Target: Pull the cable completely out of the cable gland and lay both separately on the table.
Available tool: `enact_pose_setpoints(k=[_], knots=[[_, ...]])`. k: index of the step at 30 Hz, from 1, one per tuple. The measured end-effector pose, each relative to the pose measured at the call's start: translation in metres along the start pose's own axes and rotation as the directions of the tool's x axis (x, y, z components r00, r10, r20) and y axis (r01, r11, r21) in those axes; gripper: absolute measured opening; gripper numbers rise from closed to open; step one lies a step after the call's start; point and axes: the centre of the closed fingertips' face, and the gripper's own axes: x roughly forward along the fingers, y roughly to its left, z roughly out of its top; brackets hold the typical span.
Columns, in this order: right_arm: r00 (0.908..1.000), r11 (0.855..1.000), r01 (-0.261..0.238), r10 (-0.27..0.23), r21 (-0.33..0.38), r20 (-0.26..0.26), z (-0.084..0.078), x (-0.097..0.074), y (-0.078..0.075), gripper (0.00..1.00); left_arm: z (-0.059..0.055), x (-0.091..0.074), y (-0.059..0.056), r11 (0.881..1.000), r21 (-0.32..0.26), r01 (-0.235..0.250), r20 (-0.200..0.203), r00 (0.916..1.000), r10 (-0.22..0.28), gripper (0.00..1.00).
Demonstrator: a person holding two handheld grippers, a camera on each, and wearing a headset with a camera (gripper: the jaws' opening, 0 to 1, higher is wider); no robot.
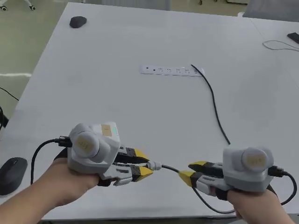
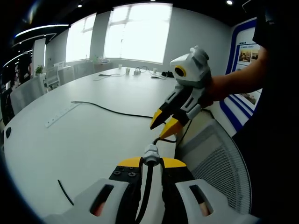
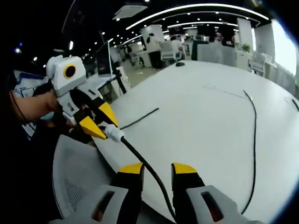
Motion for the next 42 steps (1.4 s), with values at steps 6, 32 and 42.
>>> enact_pose_setpoints(k=[6, 32, 42], knots=[[0.9993, 0.972, -0.017, 0.009, -0.234, -0.035, 0.018, 0.005, 0.023, 0.21, 0.001, -0.001, 0.000, 1.000, -0.007, 0.001, 0.004, 1.0000, -0.001, 0.15], [0.9984, 0.931, -0.046, 0.031, -0.362, -0.049, 0.013, 0.023, 0.040, 0.01, 0.004, 0.001, -0.005, 1.000, -0.017, 0.009, 0.037, 0.9993, -0.008, 0.14], [0.9989, 0.950, -0.027, 0.015, -0.312, -0.043, 0.013, 0.023, 0.032, 0.00, 0.006, 0.001, -0.002, 1.000, -0.015, -0.001, 0.043, 0.9991, 0.002, 0.15]])
